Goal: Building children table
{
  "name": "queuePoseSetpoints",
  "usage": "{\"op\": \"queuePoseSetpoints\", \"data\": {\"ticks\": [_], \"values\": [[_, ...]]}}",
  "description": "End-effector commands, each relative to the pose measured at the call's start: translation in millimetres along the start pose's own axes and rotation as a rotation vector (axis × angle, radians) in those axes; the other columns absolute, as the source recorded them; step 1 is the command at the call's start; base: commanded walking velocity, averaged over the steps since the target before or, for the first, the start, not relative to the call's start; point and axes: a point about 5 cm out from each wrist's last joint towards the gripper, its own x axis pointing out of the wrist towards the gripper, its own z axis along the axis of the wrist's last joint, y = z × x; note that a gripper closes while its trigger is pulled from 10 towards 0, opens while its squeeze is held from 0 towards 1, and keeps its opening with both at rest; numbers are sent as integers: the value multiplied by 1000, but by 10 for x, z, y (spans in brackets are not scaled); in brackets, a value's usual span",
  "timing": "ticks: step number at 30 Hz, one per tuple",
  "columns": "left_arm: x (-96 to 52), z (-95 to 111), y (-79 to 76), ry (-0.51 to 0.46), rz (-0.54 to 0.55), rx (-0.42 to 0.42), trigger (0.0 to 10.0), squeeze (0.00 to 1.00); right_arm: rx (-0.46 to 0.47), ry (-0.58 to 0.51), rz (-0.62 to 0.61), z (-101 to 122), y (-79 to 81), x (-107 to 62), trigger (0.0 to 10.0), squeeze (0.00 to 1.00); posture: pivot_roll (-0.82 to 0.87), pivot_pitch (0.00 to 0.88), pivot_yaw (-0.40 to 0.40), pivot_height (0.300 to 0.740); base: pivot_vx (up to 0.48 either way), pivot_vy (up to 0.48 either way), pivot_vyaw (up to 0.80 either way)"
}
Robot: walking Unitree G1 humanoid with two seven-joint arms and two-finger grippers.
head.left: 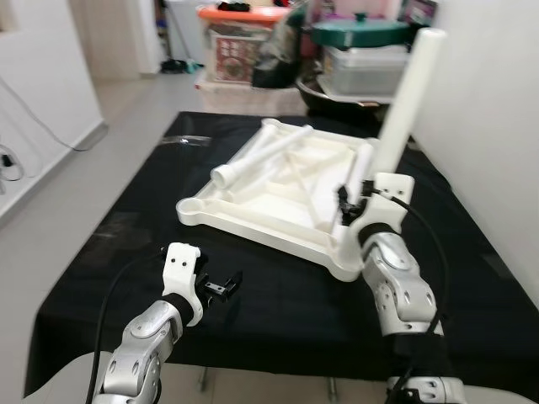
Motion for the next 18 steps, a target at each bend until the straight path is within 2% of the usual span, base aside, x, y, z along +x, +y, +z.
{"op": "queuePoseSetpoints", "data": {"ticks": [1,3,6,12,18], "values": [[-3,-15,-6,6,1,-9,10000,0,30,11,175,93,121,67,10000,0,36,0,-51,740,0,0,0],[-9,-3,14,3,6,-7,10000,0,-6,0,289,179,106,102,10000,0,39,0,-54,740,0,0,0],[-12,1,22,2,7,-7,10000,0,-25,-2,325,196,99,109,10000,0,43,0,-56,740,0,0,0],[-22,-9,42,1,23,-1,10000,0,-82,51,256,87,-38,123,10000,0,42,0,-60,740,0,0,0],[-25,-28,2,4,17,-5,10000,0,-51,62,239,6,-66,57,10000,0,36,0,-52,740,0,0,0]]}}
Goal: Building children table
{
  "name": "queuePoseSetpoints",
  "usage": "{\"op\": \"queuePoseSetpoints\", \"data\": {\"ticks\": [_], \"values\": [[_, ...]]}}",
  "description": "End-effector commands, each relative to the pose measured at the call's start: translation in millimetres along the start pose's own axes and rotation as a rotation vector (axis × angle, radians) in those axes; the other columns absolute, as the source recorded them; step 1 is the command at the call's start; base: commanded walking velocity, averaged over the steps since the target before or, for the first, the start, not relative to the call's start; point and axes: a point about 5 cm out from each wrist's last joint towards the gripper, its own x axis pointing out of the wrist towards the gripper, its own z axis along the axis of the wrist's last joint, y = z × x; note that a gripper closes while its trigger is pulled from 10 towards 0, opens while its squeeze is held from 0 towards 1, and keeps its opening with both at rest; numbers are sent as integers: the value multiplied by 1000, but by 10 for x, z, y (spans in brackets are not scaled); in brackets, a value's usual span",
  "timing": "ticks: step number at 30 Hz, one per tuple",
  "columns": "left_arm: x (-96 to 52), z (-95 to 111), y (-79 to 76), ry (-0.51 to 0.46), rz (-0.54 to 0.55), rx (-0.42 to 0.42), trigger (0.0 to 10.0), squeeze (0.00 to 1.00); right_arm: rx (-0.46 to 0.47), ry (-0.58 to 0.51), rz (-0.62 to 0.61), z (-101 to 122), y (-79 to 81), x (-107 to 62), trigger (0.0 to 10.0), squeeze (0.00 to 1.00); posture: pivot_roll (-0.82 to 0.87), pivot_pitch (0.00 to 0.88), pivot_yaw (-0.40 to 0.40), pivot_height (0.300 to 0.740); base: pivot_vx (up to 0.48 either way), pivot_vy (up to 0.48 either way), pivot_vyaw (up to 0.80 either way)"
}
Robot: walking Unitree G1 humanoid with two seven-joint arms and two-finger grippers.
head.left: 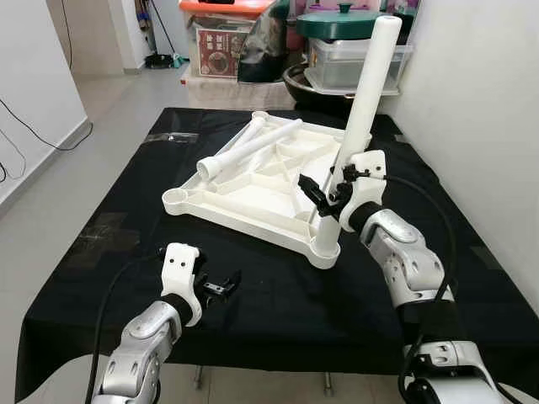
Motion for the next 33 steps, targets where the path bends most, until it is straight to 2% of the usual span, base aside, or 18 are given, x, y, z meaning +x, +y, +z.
{"op": "queuePoseSetpoints", "data": {"ticks": [1,2,4,6,12,14,15,16,18,19,21,23,24,25,28,30,31,33], "values": [[-10,-21,-27,4,-3,-2,10000,0,14,16,8,-60,25,-16,10000,0,36,0,-52,740,0,0,0],[-12,-31,-32,9,-8,0,10000,0,24,20,-7,-84,0,-43,10000,0,29,0,-48,740,0,0,0],[-14,-22,-18,12,-13,4,10000,0,41,4,-91,-91,-103,-111,10000,1000,23,0,-46,740,0,0,0],[-12,-13,4,11,-12,6,10000,0,39,-20,-128,-93,-115,-206,10000,1000,22,0,-46,740,0,0,0],[-16,-16,6,12,-10,5,10000,0,38,-34,-135,-86,-69,-294,10000,1000,15,0,-45,740,0,0,0],[-26,-27,-7,15,-11,2,10000,0,40,-41,-127,-72,-10,-366,10000,1000,9,0,-45,740,0,0,0],[-42,-44,-17,19,-13,-2,10000,0,40,-51,-108,-49,86,-456,10000,1000,2,0,-43,740,0,0,0],[-42,-44,-17,19,-13,-2,10000,0,40,-51,-108,-49,86,-456,10000,1000,2,0,-43,740,0,0,0],[-71,-71,-19,28,-12,-8,10000,0,31,26,118,-106,419,-691,10000,1000,-5,0,-41,740,0,0,0],[-75,-74,-11,31,-10,-9,10000,0,-8,102,273,-207,545,-830,10000,1000,-9,0,-37,740,0,0,0],[-73,-74,0,32,-8,-7,10000,0,-63,212,448,-355,636,-999,10000,1000,-7,0,-35,740,0,0,0],[-66,-67,6,31,-8,-5,10000,0,-90,271,505,-403,588,-1072,10000,1000,-9,0,-32,740,0,0,0],[-66,-67,6,31,-8,-5,10000,0,-90,271,505,-403,588,-1072,10000,1000,-9,0,-32,740,0,0,0],[-58,-62,10,29,-10,-5,10000,0,-104,279,505,-390,512,-1056,10000,1000,-8,0,-32,740,0,0,0],[-55,-62,12,29,-10,-5,10000,0,-117,276,500,-376,489,-1039,10000,1000,-8,0,-32,740,0,0,0],[-42,-53,9,26,-11,-3,10000,0,-115,198,418,-294,444,-804,10000,1000,0,0,-32,740,0,0,0],[-42,-53,9,26,-11,-3,10000,0,-115,198,418,-294,444,-804,10000,1000,0,0,-32,740,0,0,0],[-32,-42,0,23,-11,-1,10000,0,-61,124,299,-199,448,-571,10000,1000,16,0,-41,740,0,0,0]]}}
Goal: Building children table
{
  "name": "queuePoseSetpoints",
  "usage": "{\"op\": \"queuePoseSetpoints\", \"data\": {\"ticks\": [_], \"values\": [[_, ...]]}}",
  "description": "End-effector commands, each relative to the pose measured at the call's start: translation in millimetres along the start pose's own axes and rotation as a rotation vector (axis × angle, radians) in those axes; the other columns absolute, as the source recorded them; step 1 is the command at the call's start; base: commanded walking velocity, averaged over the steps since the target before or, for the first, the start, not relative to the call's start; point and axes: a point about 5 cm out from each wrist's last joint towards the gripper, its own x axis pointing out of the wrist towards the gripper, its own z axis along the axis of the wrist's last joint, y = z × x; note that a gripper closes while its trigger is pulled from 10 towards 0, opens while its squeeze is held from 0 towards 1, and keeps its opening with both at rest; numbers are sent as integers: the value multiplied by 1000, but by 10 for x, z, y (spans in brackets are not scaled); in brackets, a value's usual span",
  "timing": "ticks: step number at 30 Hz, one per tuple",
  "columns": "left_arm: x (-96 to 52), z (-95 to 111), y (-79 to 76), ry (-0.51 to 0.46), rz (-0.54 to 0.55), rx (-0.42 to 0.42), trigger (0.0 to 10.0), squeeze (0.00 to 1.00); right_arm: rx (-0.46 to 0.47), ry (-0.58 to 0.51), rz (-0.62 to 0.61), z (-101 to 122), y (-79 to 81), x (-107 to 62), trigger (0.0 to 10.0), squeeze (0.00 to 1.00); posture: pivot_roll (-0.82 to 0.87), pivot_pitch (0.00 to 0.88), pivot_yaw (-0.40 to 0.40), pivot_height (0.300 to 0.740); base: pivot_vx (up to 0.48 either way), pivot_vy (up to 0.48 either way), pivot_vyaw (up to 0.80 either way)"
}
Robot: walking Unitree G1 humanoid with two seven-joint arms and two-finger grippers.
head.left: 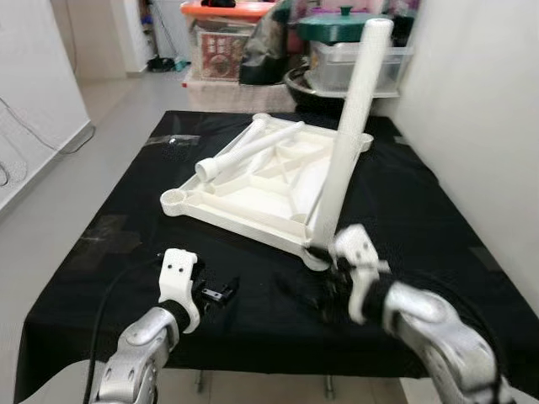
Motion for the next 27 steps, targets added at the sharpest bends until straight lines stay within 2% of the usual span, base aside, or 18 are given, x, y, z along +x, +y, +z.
{"op": "queuePoseSetpoints", "data": {"ticks": [1,2,3,5,6,10,11,12,13,15,17,19,20,22,23,24,25,27], "values": [[-4,-31,10,15,1,-3,10000,0,13,-11,-87,-1,-93,24,10000,1000,16,0,-41,740,0,0,0],[-1,-20,7,11,2,-4,10000,0,61,-47,-150,52,-129,131,10000,1000,16,0,-41,740,0,0,0],[-1,-20,7,11,2,-4,10000,0,61,-47,-150,52,-129,131,10000,1000,16,0,-41,740,0,0,0],[-24,-6,29,5,17,-5,10000,0,136,-91,-194,136,-68,373,10000,1000,47,0,-58,740,0,0,0],[-24,-6,29,5,17,-5,10000,0,136,-91,-194,136,-68,373,10000,1000,47,0,-58,740,0,0,0],[-57,-20,54,9,29,-2,10000,0,180,-100,-238,170,10,545,10000,1000,51,0,-59,740,0,0,0],[-66,-28,55,11,31,-1,10000,0,197,-65,-336,127,-12,608,10000,486,48,0,-57,740,0,0,0],[-69,-32,54,13,30,-2,10000,0,204,-36,-403,91,-31,639,10000,486,48,0,-57,740,0,0,0],[-59,-34,42,13,27,-3,10000,0,228,0,-510,30,-80,668,10000,0,48,0,-57,740,0,0,0],[-32,-24,17,11,20,-3,10000,0,248,18,-686,-25,-161,657,10000,0,50,0,-55,740,0,0,0],[-21,-18,9,10,17,-3,10000,0,246,19,-743,-30,-188,656,10000,0,50,0,-55,740,0,0,0],[-24,-11,16,9,16,-3,10000,0,244,-5,-829,-45,-330,552,10000,0,47,0,-51,740,0,0,0],[-24,-11,16,9,16,-3,10000,0,244,-5,-829,-45,-330,552,10000,0,47,0,-51,740,0,0,0],[-35,-21,27,14,17,0,10000,0,258,-16,-951,-95,-572,394,10000,0,41,0,-48,740,0,0,0],[-35,-21,27,14,17,0,10000,0,258,-16,-951,-95,-572,394,10000,0,41,0,-48,740,0,0,0],[-39,-28,25,17,16,1,10000,0,263,-11,-1060,-133,-783,236,10000,0,42,0,-47,740,0,0,0],[-42,-33,19,18,15,-1,10000,0,273,-9,-1210,-169,-1059,-26,10000,0,43,0,-48,740,0,0,0],[-42,-33,19,18,15,-1,10000,0,273,-9,-1210,-169,-1059,-26,10000,0,43,0,-48,740,0,0,0]]}}
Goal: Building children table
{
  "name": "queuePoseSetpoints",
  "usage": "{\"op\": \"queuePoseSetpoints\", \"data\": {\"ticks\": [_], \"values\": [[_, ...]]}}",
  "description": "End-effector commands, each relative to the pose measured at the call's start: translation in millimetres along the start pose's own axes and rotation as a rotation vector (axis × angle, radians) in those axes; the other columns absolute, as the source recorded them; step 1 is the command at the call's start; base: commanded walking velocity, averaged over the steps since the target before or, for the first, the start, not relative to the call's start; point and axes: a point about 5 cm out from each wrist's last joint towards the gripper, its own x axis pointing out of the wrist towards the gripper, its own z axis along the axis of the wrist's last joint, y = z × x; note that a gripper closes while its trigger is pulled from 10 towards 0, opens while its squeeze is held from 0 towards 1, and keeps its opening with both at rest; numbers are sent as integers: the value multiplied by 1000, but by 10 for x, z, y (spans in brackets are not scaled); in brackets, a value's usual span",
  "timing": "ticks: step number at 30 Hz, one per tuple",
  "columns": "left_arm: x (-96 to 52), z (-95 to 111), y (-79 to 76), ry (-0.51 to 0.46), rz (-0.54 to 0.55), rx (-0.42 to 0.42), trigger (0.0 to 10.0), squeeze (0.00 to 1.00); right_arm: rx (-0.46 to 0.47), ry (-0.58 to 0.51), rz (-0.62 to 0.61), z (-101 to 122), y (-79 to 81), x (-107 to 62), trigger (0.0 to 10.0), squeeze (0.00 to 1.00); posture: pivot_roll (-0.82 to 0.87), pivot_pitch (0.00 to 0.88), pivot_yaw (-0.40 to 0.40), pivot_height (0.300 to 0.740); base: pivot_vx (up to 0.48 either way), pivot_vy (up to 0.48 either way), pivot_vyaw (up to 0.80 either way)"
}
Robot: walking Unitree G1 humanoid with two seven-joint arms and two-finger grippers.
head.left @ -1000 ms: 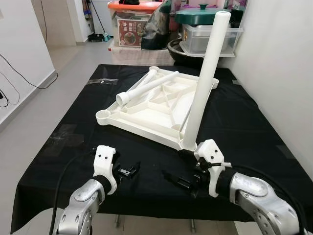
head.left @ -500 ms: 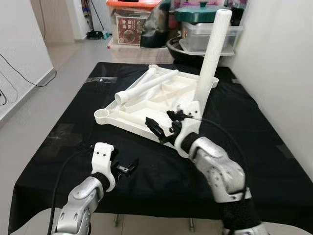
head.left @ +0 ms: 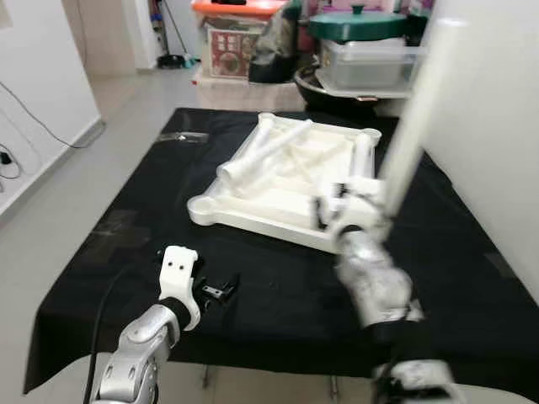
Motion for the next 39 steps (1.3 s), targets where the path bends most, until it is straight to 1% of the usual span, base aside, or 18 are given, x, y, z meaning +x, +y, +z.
{"op": "queuePoseSetpoints", "data": {"ticks": [1,3,5,6,7,8,10,12,14,15,16,18,19,20,23,28,33,39], "values": [[-7,-8,-8,11,-5,3,10000,0,44,-11,-213,35,-426,108,10000,0,42,0,-48,740,0,0,0],[-7,-8,-8,11,-5,3,10000,0,44,-11,-213,35,-426,108,10000,0,42,0,-48,740,0,0,0],[-8,-21,-19,15,-6,0,10000,0,72,-48,-500,188,-1186,196,10000,0,28,0,-35,740,0,0,0],[-8,-21,-19,15,-6,0,10000,0,72,-48,-500,188,-1186,196,10000,0,28,0,-35,740,0,0,0],[-7,-29,-25,18,-9,0,10000,0,82,-64,-587,253,-1437,192,10000,0,28,0,-35,740,0,0,0],[-4,-35,-31,20,-14,1,10000,0,91,-74,-609,306,-1553,195,10000,0,23,0,-32,740,0,0,0],[-4,-35,-31,20,-14,1,10000,0,91,-74,-609,306,-1553,195,10000,0,23,0,-32,740,0,0,0],[23,-15,-34,17,-20,5,10000,0,61,-87,-319,310,-1015,290,10000,0,22,0,-33,740,0,0,0],[23,-15,-34,17,-20,5,10000,0,61,-87,-319,310,-1015,290,10000,0,22,0,-33,740,0,0,0],[24,-4,-29,15,-17,7,10000,0,23,-107,-82,292,-525,284,10000,0,29,0,-37,740,0,0,0],[24,-4,-29,15,-17,7,10000,0,23,-107,-82,292,-525,284,10000,0,29,0,-37,740,0,0,0],[9,-3,-19,15,-12,13,10000,0,-3,-157,184,316,-17,177,10000,0,43,0,-43,740,0,0,0],[-15,-13,-1,18,-3,16,10000,0,-19,-175,410,314,333,27,10000,0,56,0,-54,740,0,0,0],[-15,-13,-1,18,-3,16,10000,0,-19,-175,410,314,333,27,10000,0,56,0,-54,740,0,0,0],[-64,-34,35,22,20,17,10000,0,-100,-189,831,236,812,-360,10000,0,68,0,-65,740,0,0,0],[-72,-39,40,20,27,14,10000,0,-133,-181,876,168,855,-389,10000,0,68,0,-65,740,0,0,0],[-87,-43,74,17,45,7,10000,0,-187,-162,857,80,883,-287,10000,0,67,0,-55,740,0,0,0],[-112,-51,135,23,64,17,10000,0,-321,-64,905,-133,917,-200,10000,0,81,0,-57,740,0,0,0]]}}
